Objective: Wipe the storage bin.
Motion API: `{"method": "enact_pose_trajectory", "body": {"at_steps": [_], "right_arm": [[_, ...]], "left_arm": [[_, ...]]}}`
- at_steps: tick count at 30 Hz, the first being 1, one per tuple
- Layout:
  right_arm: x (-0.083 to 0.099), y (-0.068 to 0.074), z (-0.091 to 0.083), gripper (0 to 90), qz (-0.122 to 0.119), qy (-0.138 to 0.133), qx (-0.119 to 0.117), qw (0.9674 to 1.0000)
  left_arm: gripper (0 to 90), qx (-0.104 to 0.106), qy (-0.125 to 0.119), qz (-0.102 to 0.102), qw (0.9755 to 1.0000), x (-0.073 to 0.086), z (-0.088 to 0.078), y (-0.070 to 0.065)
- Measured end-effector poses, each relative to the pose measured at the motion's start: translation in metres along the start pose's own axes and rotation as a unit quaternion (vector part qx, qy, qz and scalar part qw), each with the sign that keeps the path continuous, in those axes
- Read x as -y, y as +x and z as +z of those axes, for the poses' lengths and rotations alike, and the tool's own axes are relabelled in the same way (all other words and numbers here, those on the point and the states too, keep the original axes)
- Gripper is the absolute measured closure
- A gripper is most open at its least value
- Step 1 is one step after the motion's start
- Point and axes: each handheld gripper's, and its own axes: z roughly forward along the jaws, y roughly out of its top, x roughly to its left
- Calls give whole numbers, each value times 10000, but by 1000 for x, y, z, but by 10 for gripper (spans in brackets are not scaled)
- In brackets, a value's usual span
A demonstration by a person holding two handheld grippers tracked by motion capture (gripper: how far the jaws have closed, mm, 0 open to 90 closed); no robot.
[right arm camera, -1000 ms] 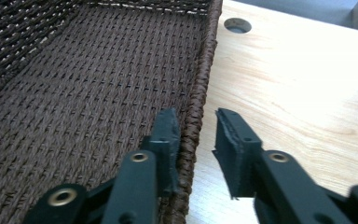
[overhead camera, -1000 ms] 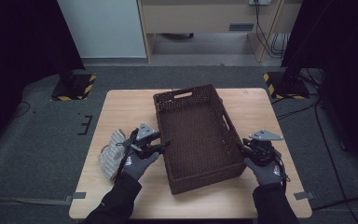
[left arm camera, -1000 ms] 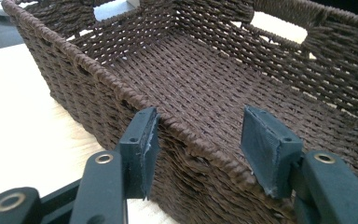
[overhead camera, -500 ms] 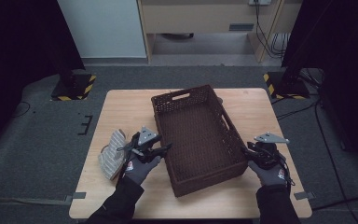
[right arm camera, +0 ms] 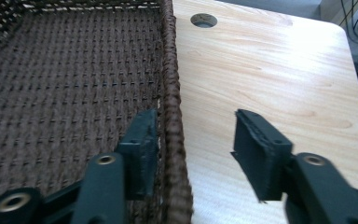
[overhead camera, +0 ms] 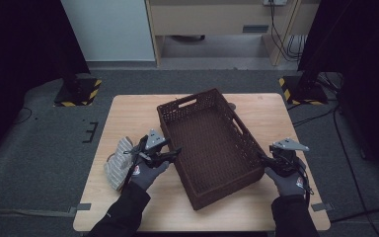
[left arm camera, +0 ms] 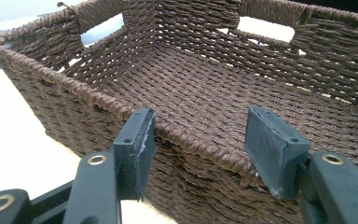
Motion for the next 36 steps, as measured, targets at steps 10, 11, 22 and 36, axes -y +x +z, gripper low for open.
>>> {"method": "enact_pose_trajectory", "body": {"at_steps": [10,11,22,36], "right_arm": [[5,-8,3,490,136,103,34,9998],[5,-8,4,494,153,83,81,9998],[0,-17,13,446,59,-61,273,9996],[5,-16,2,387,358,-237,273,9987]], "left_arm": [[417,106,-48,-57,9999,-3,-4,1],[416,77,-96,-53,9999,-4,-5,1],[410,22,-94,12,10000,-1,1,-2],[413,59,-147,-85,9998,-2,-2,-2]]}}
